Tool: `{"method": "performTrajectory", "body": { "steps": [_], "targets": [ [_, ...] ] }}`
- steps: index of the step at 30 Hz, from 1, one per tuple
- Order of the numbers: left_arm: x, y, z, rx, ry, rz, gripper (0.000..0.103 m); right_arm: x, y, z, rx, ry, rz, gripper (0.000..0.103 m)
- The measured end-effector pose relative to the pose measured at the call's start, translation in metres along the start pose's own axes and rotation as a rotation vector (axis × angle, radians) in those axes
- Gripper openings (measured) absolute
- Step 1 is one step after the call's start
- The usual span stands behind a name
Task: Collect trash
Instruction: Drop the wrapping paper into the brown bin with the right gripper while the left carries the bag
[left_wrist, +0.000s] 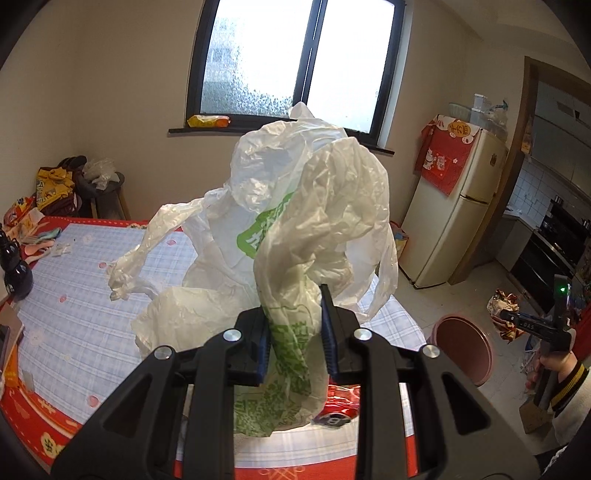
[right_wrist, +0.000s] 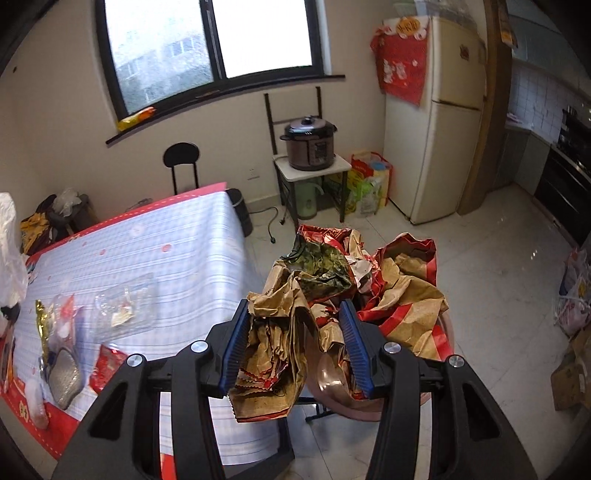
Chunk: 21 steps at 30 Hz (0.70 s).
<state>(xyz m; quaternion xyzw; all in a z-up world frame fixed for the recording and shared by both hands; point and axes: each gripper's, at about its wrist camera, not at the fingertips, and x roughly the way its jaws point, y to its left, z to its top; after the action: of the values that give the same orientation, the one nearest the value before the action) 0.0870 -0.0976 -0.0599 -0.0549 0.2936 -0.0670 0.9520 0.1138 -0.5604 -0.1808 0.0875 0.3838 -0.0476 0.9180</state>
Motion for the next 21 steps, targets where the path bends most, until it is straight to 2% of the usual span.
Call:
{"method": "performTrajectory", "body": {
  "steps": [7,8,10,18,21],
  "targets": [
    [0.019,-0.034,-0.003,0.017,0.034,-0.006,0.026,0.023,-0.041,0.016,0.028,0.007,-0.031,0.058],
    [0.02,-0.038,-0.003,0.024,0.034,-0.01,0.026,0.021,-0.045,0.019,0.029,-0.005,-0.035,0.061],
    [0.022,-0.047,-0.001,0.039,0.035,-0.022,0.026,0.017,-0.051,0.026,0.033,-0.029,-0.043,0.074],
    [0.031,-0.083,0.003,0.088,0.03,-0.091,0.026,-0.04,-0.056,0.041,0.05,-0.178,-0.083,0.098],
    [0.037,-0.1,0.003,0.11,0.033,-0.134,0.027,-0.068,-0.052,0.041,0.043,-0.238,-0.104,0.098]
  ]
}}
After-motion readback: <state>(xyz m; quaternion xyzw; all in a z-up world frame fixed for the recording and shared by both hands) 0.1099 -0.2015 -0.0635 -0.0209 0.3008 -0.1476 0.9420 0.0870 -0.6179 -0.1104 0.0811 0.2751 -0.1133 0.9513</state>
